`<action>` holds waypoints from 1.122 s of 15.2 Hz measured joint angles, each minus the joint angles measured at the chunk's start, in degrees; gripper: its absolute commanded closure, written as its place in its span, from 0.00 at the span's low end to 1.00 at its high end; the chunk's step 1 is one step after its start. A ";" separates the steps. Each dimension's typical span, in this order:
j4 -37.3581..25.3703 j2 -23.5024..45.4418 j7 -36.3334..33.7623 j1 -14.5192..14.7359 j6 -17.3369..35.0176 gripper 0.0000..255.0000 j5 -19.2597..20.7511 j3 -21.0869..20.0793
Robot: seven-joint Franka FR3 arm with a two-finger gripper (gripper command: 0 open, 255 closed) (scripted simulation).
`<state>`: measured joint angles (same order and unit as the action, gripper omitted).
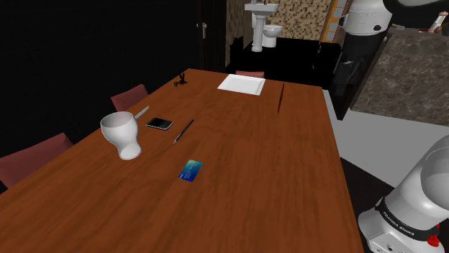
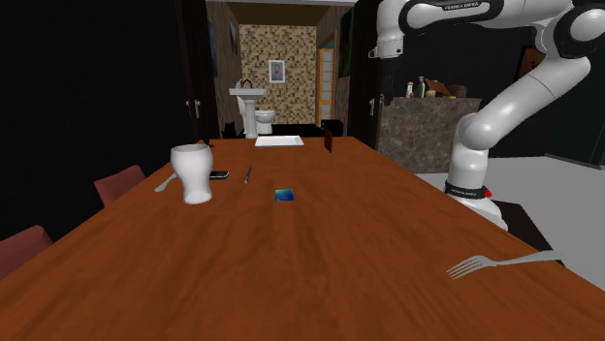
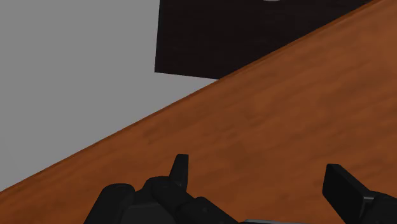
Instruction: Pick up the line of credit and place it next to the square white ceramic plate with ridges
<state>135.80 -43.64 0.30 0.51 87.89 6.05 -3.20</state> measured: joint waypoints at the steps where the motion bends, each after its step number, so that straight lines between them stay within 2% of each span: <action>1: 0.00 0.00 0.00 0.00 0.00 0.00 0.00 0.00; 4: 1.73 -0.54 -5.02 0.16 1.33 0.00 -2.27 -2.79; 9: 4.23 -0.11 -17.49 0.71 4.91 0.00 -7.88 -10.03; 17: 2.65 8.13 -38.18 -0.27 13.58 0.00 -14.56 -22.84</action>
<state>138.44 -35.51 -37.88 0.23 101.47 -8.52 -26.05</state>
